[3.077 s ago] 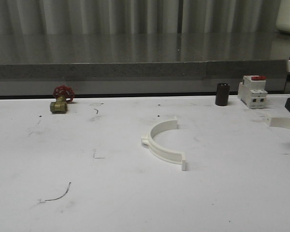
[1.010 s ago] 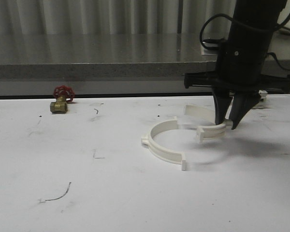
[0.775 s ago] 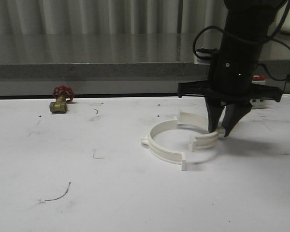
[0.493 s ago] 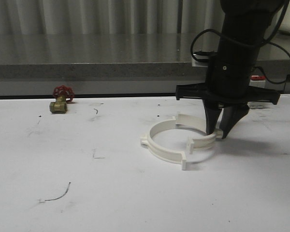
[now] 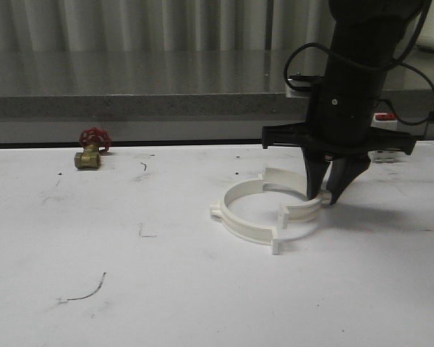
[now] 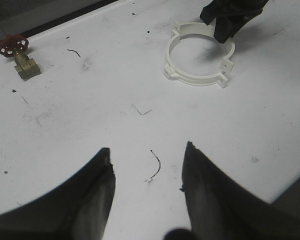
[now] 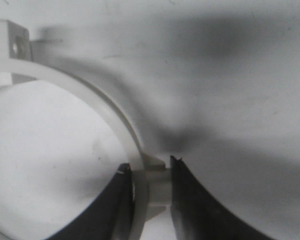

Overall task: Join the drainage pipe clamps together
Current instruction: 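Carry it toward the first half and lower it, ends facing, then press the second half against the first to close the ring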

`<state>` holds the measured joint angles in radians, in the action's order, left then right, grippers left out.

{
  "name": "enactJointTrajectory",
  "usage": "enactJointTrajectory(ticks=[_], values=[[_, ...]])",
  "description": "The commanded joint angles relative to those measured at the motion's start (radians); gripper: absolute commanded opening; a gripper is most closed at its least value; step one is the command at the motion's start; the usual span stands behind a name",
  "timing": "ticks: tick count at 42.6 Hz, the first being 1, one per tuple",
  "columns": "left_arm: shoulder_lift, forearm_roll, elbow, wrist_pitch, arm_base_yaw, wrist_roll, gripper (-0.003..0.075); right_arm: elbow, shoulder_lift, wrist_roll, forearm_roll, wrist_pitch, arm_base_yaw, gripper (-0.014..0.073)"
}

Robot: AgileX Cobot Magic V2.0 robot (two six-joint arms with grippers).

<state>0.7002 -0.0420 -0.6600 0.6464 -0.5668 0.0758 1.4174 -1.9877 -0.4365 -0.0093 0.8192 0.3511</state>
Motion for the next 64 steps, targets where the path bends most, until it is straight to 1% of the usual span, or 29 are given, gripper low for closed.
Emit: enactJointTrajectory(ticks=[1,13,38,41,47,49,64], values=[[-0.003,-0.011,-0.026,-0.068,0.002,0.0,0.0313,0.03,0.045,0.002,-0.02,-0.025,0.003,0.0165],[-0.003,-0.011,-0.026,-0.068,0.002,0.0,0.0313,0.03,0.014,0.002,-0.02,-0.017,0.009,0.0165],[-0.003,-0.011,-0.026,-0.068,0.002,0.0,0.0313,0.03,0.014,0.002,-0.023,0.012,0.009,0.0165],[-0.003,-0.011,-0.026,-0.068,0.002,0.0,0.0313,0.03,0.014,0.002,-0.023,0.017,0.009,0.0176],[-0.003,-0.011,-0.026,-0.068,0.002,0.0,0.0314,0.03,0.014,0.002,-0.022,0.026,0.009,0.0267],[-0.003,-0.011,-0.026,-0.068,0.002,0.0,0.0313,0.03,0.014,0.002,-0.022,0.026,0.009,0.0284],[-0.003,-0.011,-0.026,-0.068,0.002,0.0,0.0313,0.03,0.014,0.002,0.019,0.027,0.009,0.0286]])
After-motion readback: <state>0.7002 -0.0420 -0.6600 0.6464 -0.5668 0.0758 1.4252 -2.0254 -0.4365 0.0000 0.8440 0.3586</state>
